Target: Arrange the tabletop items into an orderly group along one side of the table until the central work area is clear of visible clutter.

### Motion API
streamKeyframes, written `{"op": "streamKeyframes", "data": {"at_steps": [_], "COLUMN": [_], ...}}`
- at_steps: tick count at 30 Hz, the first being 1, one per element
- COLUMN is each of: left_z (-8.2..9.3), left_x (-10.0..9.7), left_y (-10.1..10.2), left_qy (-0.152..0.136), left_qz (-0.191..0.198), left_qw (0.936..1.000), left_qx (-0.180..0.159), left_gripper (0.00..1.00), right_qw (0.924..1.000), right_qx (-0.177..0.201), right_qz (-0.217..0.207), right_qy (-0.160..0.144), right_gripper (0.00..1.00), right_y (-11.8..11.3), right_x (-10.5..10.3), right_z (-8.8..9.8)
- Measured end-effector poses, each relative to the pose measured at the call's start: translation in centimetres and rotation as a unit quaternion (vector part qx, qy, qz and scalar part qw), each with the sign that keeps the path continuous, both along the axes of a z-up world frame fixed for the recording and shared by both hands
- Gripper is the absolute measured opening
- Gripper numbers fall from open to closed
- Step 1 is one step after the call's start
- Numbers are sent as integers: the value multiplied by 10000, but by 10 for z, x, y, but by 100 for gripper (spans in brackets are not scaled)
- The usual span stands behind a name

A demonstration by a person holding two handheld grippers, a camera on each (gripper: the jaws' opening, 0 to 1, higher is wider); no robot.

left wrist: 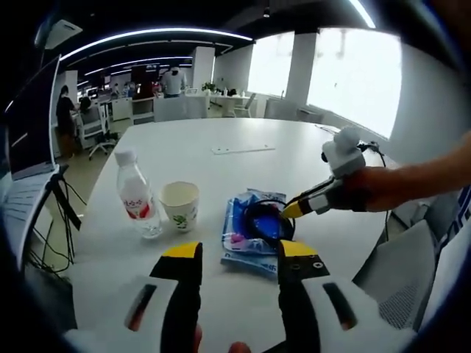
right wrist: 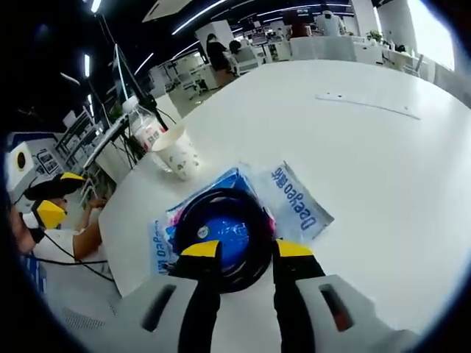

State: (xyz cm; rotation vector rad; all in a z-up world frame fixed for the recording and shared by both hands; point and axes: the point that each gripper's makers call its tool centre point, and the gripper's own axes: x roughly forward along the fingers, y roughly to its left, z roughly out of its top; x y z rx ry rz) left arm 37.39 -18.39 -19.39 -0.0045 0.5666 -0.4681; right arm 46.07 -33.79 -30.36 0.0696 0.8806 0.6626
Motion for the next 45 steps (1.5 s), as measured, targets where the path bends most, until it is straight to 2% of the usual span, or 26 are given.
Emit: {"op": "streamKeyframes", "data": {"at_steps": [10,13,16,22,24,26,27,28,31,35,45], "left_z": [0,0,-1,0,0,1,2,2,2,3,3], "left_x": [0,-1,-2,-3,-3,-3,-3,-3,-3,-4,-4], "left_y": [8,7,6,4,5,5,5,5,5,4,1], "left_qy": [-8,-4,4,-7,-16,-25,-32,-36,-37,-42,-57], "left_qz": [76,67,57,49,50,57,59,60,63,63,44], "left_qw": [10000,10000,10000,10000,10000,10000,10000,10000,10000,10000,10000], "left_qx": [24,25,24,21,21,27,25,21,16,1,-12], "left_gripper": [40,40,40,40,40,40,40,40,40,40,39], "right_qw": [9997,9997,9993,9992,9968,9972,9977,9980,9970,9971,9949], "right_qx": [-128,-159,-356,-394,-708,-584,-365,-277,-449,-388,-374], "right_qz": [-117,-122,-34,-19,155,119,2,-45,111,129,227], "right_qy": [176,143,82,-10,-346,-460,-565,-563,-617,-639,-914], "right_gripper": [24,22,15,10,8,4,2,0,0,0,0], "right_y": [-1,-1,-3,-3,-6,-1,2,3,1,1,-2], "right_x": [0,0,0,-1,3,3,7,8,7,6,3], "right_z": [-14,-14,-18,-14,-10,-4,3,6,9,13,32]}}
